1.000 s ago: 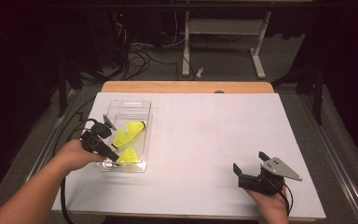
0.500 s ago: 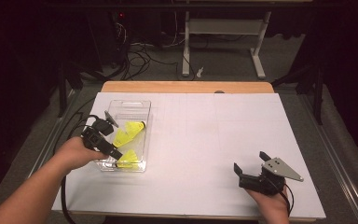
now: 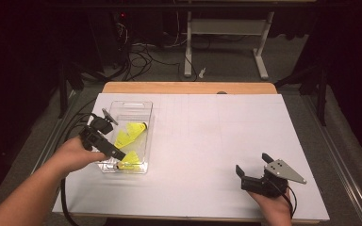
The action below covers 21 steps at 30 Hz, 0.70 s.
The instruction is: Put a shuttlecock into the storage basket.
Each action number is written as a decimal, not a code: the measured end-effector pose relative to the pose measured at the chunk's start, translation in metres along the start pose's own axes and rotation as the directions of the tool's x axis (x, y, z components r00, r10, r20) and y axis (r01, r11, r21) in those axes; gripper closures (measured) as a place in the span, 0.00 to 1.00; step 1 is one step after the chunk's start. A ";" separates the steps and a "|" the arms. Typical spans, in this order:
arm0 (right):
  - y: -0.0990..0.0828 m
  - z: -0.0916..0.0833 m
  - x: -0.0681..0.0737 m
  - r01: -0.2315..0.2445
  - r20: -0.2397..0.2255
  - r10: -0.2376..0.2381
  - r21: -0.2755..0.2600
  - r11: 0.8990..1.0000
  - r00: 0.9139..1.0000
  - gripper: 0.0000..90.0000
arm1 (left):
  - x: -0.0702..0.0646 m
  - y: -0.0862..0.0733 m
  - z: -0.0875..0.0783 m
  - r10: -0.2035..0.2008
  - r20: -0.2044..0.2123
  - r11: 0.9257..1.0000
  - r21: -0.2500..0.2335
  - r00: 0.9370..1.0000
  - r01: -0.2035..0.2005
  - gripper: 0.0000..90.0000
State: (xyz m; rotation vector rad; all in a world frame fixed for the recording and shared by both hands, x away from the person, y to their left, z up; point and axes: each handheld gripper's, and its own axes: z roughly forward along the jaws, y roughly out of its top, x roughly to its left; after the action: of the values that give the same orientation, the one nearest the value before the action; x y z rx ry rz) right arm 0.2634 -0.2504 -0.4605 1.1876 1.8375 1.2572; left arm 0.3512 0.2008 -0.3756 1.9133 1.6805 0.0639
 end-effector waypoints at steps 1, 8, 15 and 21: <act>0.000 0.000 0.000 0.000 0.000 0.000 0.001 1.000 1.000 0.00 | -0.001 -0.001 0.000 0.005 0.006 1.000 -0.007 1.000 -0.005 0.00; -0.001 0.000 0.001 0.000 -0.004 0.000 0.003 1.000 1.000 0.00 | 0.002 -0.006 0.006 -0.042 0.098 0.990 -0.129 0.994 0.054 0.01; -0.001 0.000 0.002 0.001 -0.006 -0.001 0.003 1.000 1.000 0.00 | 0.013 -0.018 0.008 0.085 0.112 0.986 -0.155 0.990 -0.067 0.00; -0.001 0.000 0.003 0.003 -0.010 -0.003 0.001 1.000 1.000 0.00 | 0.012 -0.027 0.012 -0.008 0.196 0.927 -0.367 0.981 0.081 0.00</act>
State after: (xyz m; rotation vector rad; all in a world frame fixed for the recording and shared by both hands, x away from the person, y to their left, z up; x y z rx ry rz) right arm 0.2616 -0.2483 -0.4617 1.1804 1.8473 1.2625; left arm 0.3340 0.2079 -0.4014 1.5436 1.4612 0.1657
